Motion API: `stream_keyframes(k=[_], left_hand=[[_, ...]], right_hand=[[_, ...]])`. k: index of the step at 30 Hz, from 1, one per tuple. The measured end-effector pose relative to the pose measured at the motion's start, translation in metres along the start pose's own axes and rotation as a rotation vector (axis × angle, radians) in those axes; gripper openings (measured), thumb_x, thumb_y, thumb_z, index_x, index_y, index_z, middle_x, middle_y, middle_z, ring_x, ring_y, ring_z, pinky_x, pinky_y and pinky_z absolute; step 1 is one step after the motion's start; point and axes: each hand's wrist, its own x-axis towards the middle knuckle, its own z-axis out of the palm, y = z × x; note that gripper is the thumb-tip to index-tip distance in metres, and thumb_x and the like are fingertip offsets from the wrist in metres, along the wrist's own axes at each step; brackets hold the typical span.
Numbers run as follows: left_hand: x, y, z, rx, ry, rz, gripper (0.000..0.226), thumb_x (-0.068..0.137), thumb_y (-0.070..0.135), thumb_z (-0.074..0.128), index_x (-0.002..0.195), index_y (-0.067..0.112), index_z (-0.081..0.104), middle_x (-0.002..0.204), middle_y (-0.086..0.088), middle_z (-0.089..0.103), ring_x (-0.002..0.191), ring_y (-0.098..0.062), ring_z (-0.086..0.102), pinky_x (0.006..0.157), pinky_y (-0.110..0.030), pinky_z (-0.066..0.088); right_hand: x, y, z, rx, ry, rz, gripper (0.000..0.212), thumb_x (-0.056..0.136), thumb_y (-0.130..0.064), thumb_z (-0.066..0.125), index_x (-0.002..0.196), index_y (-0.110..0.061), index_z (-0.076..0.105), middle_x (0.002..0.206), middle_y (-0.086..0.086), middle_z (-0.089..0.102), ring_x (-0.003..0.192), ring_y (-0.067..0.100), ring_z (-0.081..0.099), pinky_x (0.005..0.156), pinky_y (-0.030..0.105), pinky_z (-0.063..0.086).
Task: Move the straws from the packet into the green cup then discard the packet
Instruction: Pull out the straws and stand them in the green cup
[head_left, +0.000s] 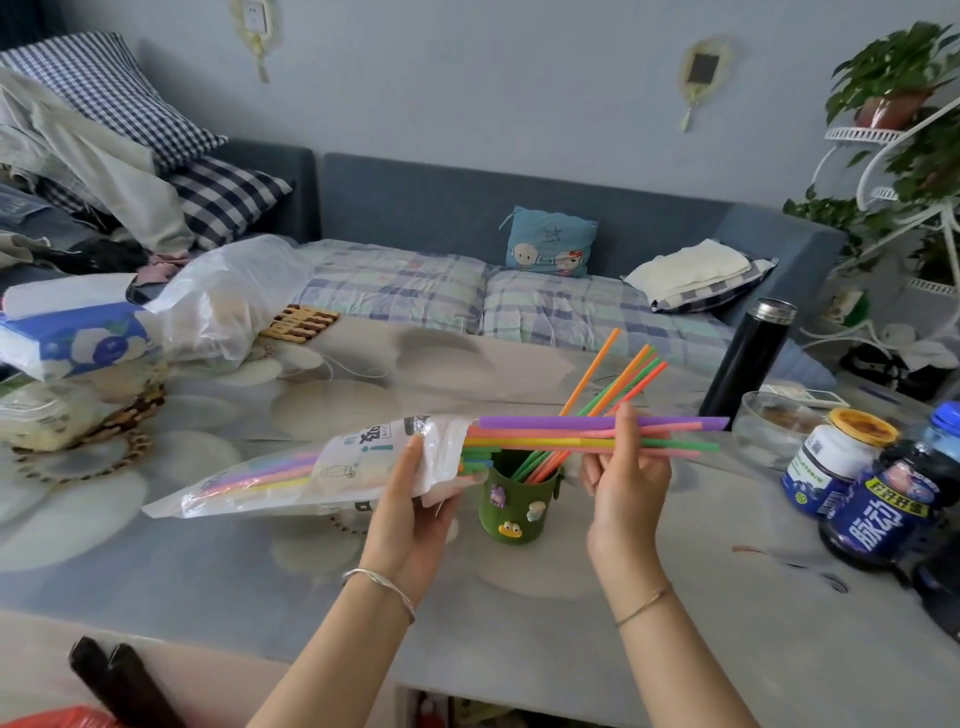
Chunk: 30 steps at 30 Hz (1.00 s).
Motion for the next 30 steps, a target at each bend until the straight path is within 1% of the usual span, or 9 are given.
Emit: stream_keyframes(k=[3, 6, 8, 12, 17, 21, 24, 26, 30], left_hand=[[-0.002, -0.007, 0.003, -0.007, -0.003, -0.015, 0.02, 0.094, 0.021, 0.058, 0.103, 0.005, 0.066, 0.094, -0.012, 0.073, 0.072, -0.022, 0.074, 0.073, -0.029, 0.06], [-0.006, -0.014, 0.007, 0.035, -0.05, -0.017, 0.019, 0.092, 0.02, 0.059, 0.1, 0.005, 0.067, 0.091, -0.012, 0.074, 0.07, -0.02, 0.074, 0.088, -0.037, 0.055], [-0.007, -0.015, 0.008, 0.058, -0.074, -0.017, 0.021, 0.091, 0.021, 0.059, 0.101, 0.005, 0.068, 0.094, -0.012, 0.074, 0.073, -0.021, 0.073, 0.092, -0.038, 0.052], [0.001, -0.005, 0.006, -0.014, -0.043, -0.014, 0.033, 0.095, 0.021, 0.056, 0.12, 0.0, 0.062, 0.112, -0.017, 0.069, 0.084, -0.023, 0.071, 0.078, -0.029, 0.058], [0.009, 0.014, -0.002, -0.021, -0.038, 0.027, 0.027, 0.097, 0.024, 0.053, 0.111, 0.002, 0.061, 0.078, -0.015, 0.076, 0.066, -0.026, 0.075, 0.072, -0.028, 0.059], [0.012, 0.019, -0.006, -0.063, -0.034, 0.044, 0.027, 0.097, 0.023, 0.054, 0.112, 0.002, 0.062, 0.087, -0.013, 0.077, 0.069, -0.025, 0.076, 0.083, -0.036, 0.055], [0.011, 0.018, -0.005, -0.074, -0.027, 0.032, 0.023, 0.097, 0.02, 0.055, 0.11, 0.003, 0.062, 0.092, -0.014, 0.075, 0.072, -0.025, 0.075, 0.08, -0.033, 0.056], [0.008, 0.014, -0.002, -0.057, -0.023, 0.019, 0.016, 0.096, 0.016, 0.055, 0.104, 0.004, 0.063, 0.096, -0.012, 0.071, 0.083, -0.024, 0.071, 0.073, -0.029, 0.058], [0.0, 0.005, 0.006, -0.06, -0.026, -0.003, 0.009, 0.095, 0.011, 0.055, 0.095, 0.007, 0.064, 0.081, -0.008, 0.076, 0.09, -0.023, 0.065, 0.072, -0.03, 0.058]], right_hand=[[-0.005, 0.008, 0.002, -0.082, -0.069, 0.002, 0.013, 0.088, -0.025, 0.061, 0.077, -0.021, 0.055, 0.055, -0.009, 0.046, 0.042, 0.002, 0.042, 0.038, 0.012, 0.033], [-0.01, 0.022, 0.008, -0.254, -0.212, -0.026, 0.011, 0.086, -0.017, 0.064, 0.078, -0.019, 0.058, 0.056, -0.006, 0.05, 0.042, 0.003, 0.043, 0.04, 0.015, 0.034], [-0.011, 0.026, 0.01, -0.26, -0.237, -0.003, 0.013, 0.087, -0.011, 0.062, 0.076, -0.017, 0.059, 0.051, -0.006, 0.053, 0.038, 0.004, 0.042, 0.038, 0.015, 0.033], [-0.002, 0.016, 0.009, -0.171, -0.189, -0.006, 0.018, 0.092, -0.012, 0.054, 0.075, -0.014, 0.054, 0.049, 0.0, 0.056, 0.03, 0.01, 0.038, 0.032, 0.019, 0.03], [0.018, -0.014, 0.002, -0.158, -0.205, -0.094, 0.021, 0.095, -0.016, 0.049, 0.091, 0.004, 0.054, 0.042, -0.004, 0.058, 0.028, 0.01, 0.039, 0.031, 0.019, 0.033], [0.032, -0.039, -0.004, -0.278, -0.287, -0.136, 0.032, 0.094, -0.019, 0.051, 0.095, 0.012, 0.058, 0.05, -0.004, 0.063, 0.031, 0.009, 0.043, 0.032, 0.021, 0.036], [0.031, -0.048, -0.003, -0.304, -0.349, -0.133, 0.024, 0.092, -0.014, 0.054, 0.093, 0.009, 0.06, 0.057, -0.002, 0.067, 0.032, 0.009, 0.042, 0.032, 0.019, 0.035], [0.024, -0.044, 0.0, -0.292, -0.385, -0.117, 0.011, 0.09, -0.007, 0.056, 0.085, 0.001, 0.06, 0.06, -0.001, 0.069, 0.031, 0.009, 0.041, 0.032, 0.018, 0.034], [0.007, -0.021, 0.012, -0.255, -0.404, -0.013, 0.007, 0.088, -0.004, 0.058, 0.082, -0.008, 0.058, 0.065, 0.005, 0.07, 0.03, 0.009, 0.041, 0.032, 0.017, 0.033]])
